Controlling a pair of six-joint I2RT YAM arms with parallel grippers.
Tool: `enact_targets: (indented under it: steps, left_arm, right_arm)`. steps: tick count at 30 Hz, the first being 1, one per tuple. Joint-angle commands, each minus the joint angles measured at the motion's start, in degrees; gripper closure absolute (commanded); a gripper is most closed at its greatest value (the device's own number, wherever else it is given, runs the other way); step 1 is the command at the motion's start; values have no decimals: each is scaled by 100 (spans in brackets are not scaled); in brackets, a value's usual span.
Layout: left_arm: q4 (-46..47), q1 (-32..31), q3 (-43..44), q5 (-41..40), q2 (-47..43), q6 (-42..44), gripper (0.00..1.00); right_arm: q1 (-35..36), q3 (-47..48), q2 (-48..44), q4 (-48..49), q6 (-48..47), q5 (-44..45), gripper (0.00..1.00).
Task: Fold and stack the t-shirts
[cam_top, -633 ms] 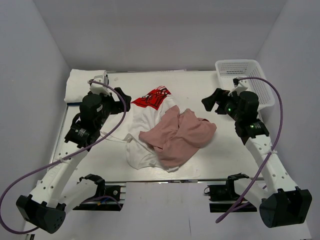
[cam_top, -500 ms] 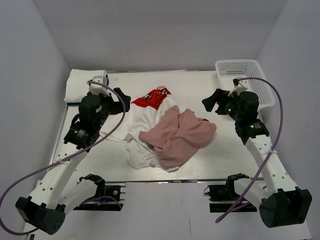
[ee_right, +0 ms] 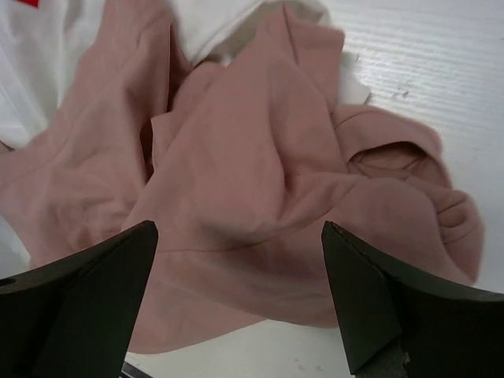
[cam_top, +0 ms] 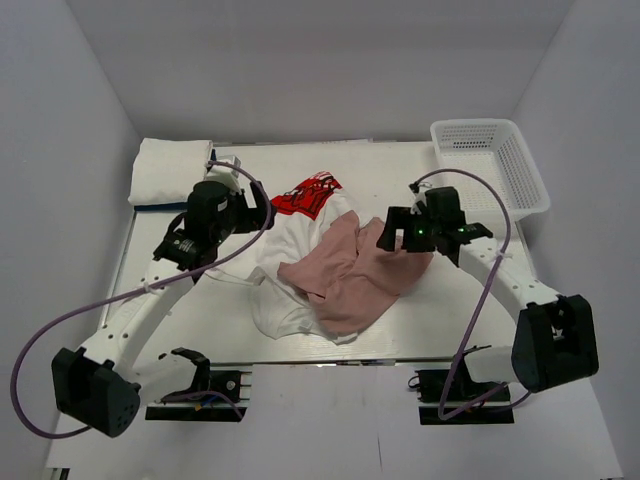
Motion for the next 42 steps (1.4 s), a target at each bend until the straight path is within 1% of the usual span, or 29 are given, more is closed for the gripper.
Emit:
enact_targets:
  steps: [1,6,7,8,9,10,11,12,14,18,19,20,21,22,26,28,29,31,32,33,34,35,36,37,38,39,40,42]
  left_arm:
    - [0,15,-46,331,150,-93,0]
    - [-122,15,-46,436,414,-146,0]
    - [-123,15,-46,436,414,-146,0]
    - [-123,15,-46,436,414,-146,0]
    - [-123,15,-46,436,414,-146,0]
    - [-123,15,-107,436,345,-146,0]
    - [-123,15,-108,436,344,-146,0]
    - [-123,15,-160,436,292,-146,0]
    - [-123,15,-213,436,239,-146,0]
    - [-123,15,-213,436,186,-146,0]
    - [-123,15,-213,436,186,-146,0]
    - [-123,15,-213,436,186,-146,0]
    - [-123,15,-213,384,186,-146,0]
    - [-123,15,-274,384,133,-146,0]
    - [0,15,-327,436,133,-146,0]
    - [131,15,-380,498,203,-198,0]
    - [132,15,-380,550,203,-199,0]
    - [71,15,-240,551,414,-199,0]
    - [70,15,-240,551,414,-199,0]
    - [18,15,-240,551,484,-199,0]
    - [17,15,-240,551,484,-199,0]
    - [17,15,-240,551,545,-199,0]
    - [-35,15,-187,551,546,-199,0]
    - [-35,15,-187,498,546,-199,0]
    - [-35,15,-187,498,546,-199,0]
    - [-96,15,-187,498,546,-199,0]
    - [-97,15,-187,446,598,-199,0]
    - [-150,15,-187,445,599,-199,0]
  right_arm:
    - [393,-14,106,76,-47,419,10]
    - [798,319,906,-108,-206,911,10]
    - [973,329,1185,-117,-180,956,10]
    - [1018,320,1266,-100,-171,966,10]
    - [1079,329,1354,-65,-144,1035,24]
    - [1106,347,1520,-47,-14,1053,34]
    - [1150,338,1522,-4,22,1054,47]
    - [1185,434,1531,5,40,1071,78]
    - [1238,566,1347,75,58,1167,100]
    - [1229,1136,776,76,-12,1720,100]
    - [1203,1590,697,24,-65,1939,100]
    - [1203,1751,487,-20,-143,2020,100]
    - [1194,1927,424,-30,-170,2081,100]
    - [1194,2399,388,-21,-205,2430,100]
    - [1150,3358,282,40,-381,3135,100]
    - [1133,3747,335,76,-504,3207,100]
    - [1098,4183,405,128,-539,3363,100]
    - [1062,4537,651,102,-741,3688,100]
    - [1001,5044,748,93,-898,4282,100]
    - [983,5223,1001,172,-1109,4505,100]
    - [853,5381,1090,303,-1163,4847,100]
    - [799,5661,1170,383,-1433,5007,100]
    - [746,5951,1362,766,-1776,5278,100]
    - [589,6276,1564,892,-1927,5638,100]
    - [518,6462,1775,1024,-2259,5781,100]
    - [465,6977,1907,1460,-2610,6174,100]
    - [282,7122,2178,1586,-2805,6291,100]
    - [97,7333,2356,2348,-3621,6510,100]
